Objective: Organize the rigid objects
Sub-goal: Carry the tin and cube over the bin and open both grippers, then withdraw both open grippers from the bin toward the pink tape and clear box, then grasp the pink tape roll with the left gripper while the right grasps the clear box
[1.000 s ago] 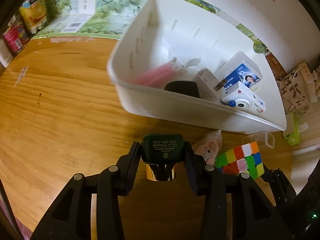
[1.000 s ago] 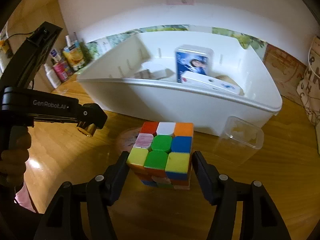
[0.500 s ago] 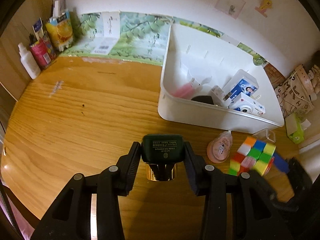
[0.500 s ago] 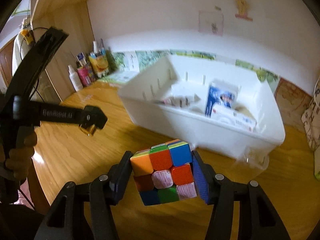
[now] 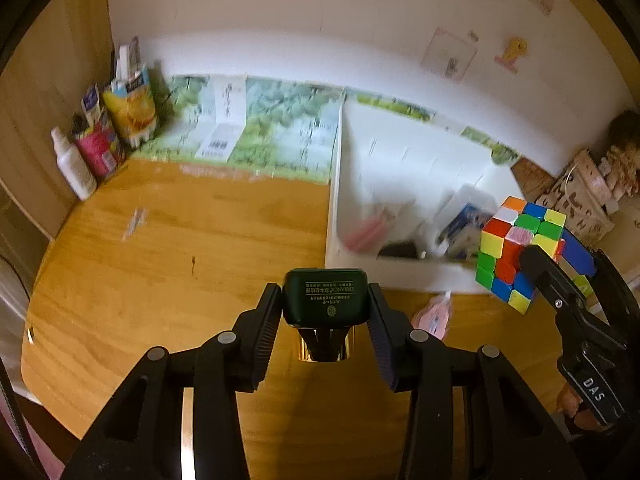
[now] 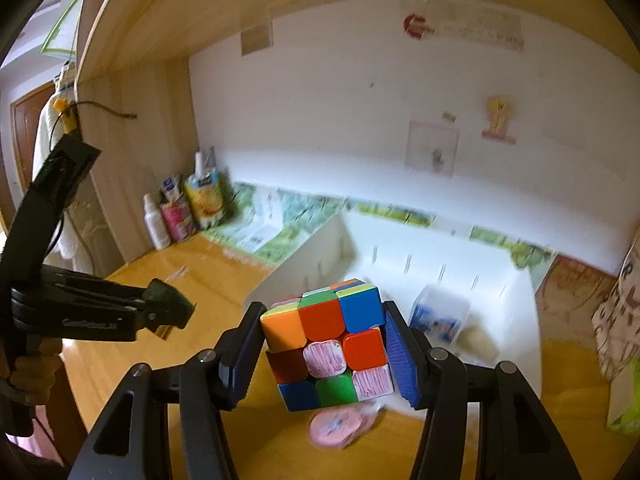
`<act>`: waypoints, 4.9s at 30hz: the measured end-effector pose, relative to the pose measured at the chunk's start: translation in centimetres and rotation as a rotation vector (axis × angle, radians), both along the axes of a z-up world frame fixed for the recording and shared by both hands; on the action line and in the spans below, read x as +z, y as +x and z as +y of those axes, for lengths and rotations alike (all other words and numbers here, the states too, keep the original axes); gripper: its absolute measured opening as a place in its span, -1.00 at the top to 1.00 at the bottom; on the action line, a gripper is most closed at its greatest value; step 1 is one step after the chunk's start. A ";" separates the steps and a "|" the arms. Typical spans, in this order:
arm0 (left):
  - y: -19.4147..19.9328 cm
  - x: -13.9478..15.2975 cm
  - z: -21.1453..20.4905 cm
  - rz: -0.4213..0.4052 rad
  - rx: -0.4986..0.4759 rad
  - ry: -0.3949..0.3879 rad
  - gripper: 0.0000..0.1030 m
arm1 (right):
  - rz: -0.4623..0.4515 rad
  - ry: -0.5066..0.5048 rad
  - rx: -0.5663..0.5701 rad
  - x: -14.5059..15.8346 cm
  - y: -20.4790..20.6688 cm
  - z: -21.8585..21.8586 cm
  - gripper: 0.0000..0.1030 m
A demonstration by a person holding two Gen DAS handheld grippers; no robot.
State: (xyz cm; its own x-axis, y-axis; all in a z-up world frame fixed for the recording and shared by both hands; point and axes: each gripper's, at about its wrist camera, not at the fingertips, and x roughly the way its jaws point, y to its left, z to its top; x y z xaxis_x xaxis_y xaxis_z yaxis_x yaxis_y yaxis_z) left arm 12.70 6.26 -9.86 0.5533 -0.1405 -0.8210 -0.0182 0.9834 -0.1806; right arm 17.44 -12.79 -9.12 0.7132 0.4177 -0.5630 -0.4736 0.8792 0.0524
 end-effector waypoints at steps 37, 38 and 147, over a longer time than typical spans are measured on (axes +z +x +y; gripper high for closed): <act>10.3 1.9 -6.5 -0.135 -0.138 0.113 -0.48 | -0.065 0.009 -0.196 -0.4 7.8 -5.7 -0.57; 10.2 2.1 -6.5 -0.138 -0.134 0.116 -0.48 | -0.059 0.011 -0.203 -0.4 7.8 -5.9 -0.57; 3.9 -13.3 -17.0 0.254 -0.377 0.183 -0.53 | 0.452 0.185 -0.457 -13.7 1.5 -13.8 -0.33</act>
State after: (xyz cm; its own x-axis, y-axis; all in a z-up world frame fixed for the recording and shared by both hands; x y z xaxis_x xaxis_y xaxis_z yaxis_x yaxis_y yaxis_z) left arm 16.55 -10.76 -23.18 0.2708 -0.1335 -0.9533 0.3242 0.9451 -0.0402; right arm 18.94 -26.56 -22.83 0.5523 0.2478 -0.7960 0.0484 0.9437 0.3274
